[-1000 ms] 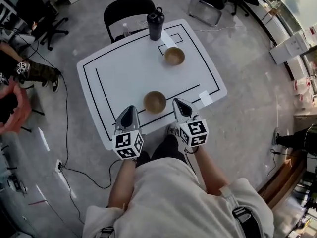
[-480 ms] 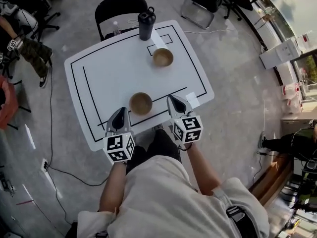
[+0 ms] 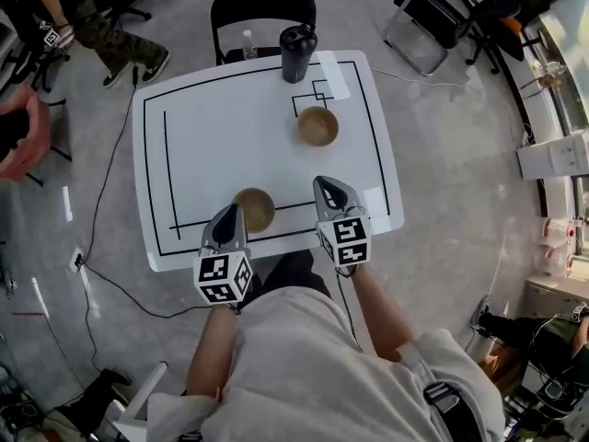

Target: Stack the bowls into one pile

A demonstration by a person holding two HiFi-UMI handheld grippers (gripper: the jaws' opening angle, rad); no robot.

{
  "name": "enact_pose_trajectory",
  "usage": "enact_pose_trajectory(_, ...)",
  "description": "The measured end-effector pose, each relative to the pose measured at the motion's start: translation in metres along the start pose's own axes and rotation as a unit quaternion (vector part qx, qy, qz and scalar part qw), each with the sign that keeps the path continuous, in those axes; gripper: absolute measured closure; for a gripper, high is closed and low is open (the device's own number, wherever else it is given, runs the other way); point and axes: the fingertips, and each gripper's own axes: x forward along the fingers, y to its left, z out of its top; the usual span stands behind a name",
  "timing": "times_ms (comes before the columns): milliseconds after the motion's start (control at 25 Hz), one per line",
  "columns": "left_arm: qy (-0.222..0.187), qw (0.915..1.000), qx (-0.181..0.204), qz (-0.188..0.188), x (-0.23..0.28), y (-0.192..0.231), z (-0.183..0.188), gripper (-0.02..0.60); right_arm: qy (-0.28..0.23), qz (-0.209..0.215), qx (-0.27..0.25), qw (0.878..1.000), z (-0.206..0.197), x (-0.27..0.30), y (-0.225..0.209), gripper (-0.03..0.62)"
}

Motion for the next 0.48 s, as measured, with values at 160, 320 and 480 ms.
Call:
enact_pose_trajectory(160, 0.008, 0.9997, -0.016, 0.019, 0.009, -0.009, -0.010, 0.578, 0.017, 0.011, -0.023, 1.000, -0.015, 0.017, -0.024, 0.594)
enact_pose_trajectory(320, 0.006, 0.9991, -0.015, 0.038, 0.015, -0.013, -0.011, 0.580, 0.031, -0.005, -0.072, 0.997, -0.022, 0.033, -0.051, 0.592)
enact_pose_trajectory(480, 0.007, 0.9978, -0.030, 0.058, 0.016, -0.005, -0.014, 0.580, 0.058, -0.004, -0.117, 0.991, -0.028, 0.053, -0.064, 0.591)
